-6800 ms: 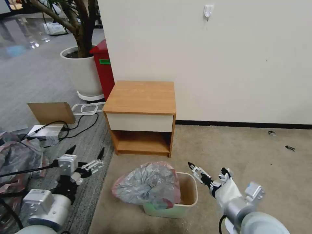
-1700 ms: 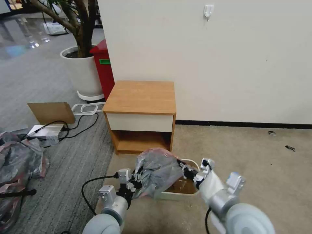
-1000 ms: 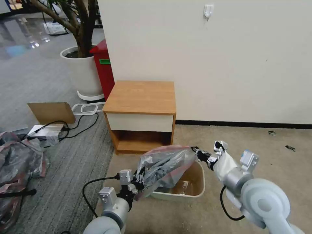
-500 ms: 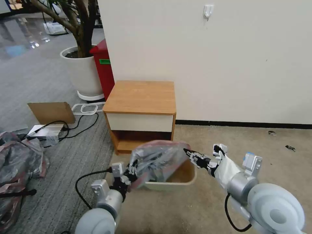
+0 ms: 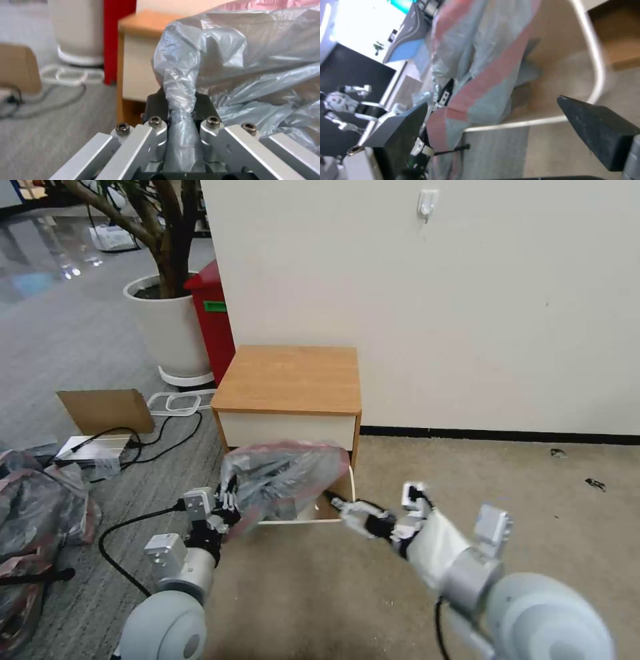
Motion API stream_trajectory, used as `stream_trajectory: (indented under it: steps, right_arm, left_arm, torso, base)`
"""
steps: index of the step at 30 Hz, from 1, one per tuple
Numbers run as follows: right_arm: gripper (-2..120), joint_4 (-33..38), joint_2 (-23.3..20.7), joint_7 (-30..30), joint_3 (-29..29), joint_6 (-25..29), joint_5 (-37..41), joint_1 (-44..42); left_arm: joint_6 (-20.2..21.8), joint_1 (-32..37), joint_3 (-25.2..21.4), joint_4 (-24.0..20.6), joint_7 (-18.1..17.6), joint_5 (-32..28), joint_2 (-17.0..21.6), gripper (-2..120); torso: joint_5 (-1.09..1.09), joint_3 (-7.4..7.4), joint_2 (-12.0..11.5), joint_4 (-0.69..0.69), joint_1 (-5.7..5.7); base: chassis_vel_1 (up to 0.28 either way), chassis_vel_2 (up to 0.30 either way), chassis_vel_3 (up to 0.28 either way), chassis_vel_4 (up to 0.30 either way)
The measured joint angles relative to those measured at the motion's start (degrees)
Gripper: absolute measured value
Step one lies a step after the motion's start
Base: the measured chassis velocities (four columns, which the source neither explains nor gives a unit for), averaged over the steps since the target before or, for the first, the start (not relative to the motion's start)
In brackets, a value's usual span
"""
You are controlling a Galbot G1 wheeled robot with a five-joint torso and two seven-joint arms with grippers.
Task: Pick up the garbage bag from the table and place it over the trash can.
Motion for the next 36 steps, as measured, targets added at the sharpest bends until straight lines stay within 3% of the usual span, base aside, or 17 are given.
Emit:
stream_trajectory:
  steps: [9, 15, 32, 36]
  right_arm:
    - [100, -5.22, 5.76, 1.93, -5.92, 2.33, -3.35, 3.07]
    - [99, -6.06, 7.33, 4.0, -7.71, 3.54, -3.3, 3.65]
    - [41, -5.87, 6.35, 4.52, -8.28, 3.98, -3.14, 3.45]
    - [20, -5.73, 6.09, 4.33, -8.2, 3.97, -3.05, 3.46]
  left_arm:
    - [-6.22, 1.18, 0.28, 1.18, 2.87, 8.18, -0.66, 7]
    - [-8.22, 1.9, -0.15, 1.18, 4.26, 10.56, -0.82, 7]
    - [-8.6, 2.46, -0.32, 0.52, 4.37, 10.86, -2.06, 7]
    - [-8.6, 2.39, -0.36, 0.51, 4.3, 10.86, -2.1, 7]
  torso:
    - [-0.01, 0.0, 0.0, 0.0, 0.0]
    - [-0.01, 0.0, 0.0, 0.0, 0.0]
    - [0.0, 0.0, 0.0, 0.0, 0.0]
    - [0.01, 0.0, 0.0, 0.0, 0.0]
  base:
    - [0.0, 0.0, 0.0, 0.0]
    - [0.0, 0.0, 0.0, 0.0]
    - [0.0, 0.0, 0.0, 0.0]
    - [0.0, 0.0, 0.0, 0.0]
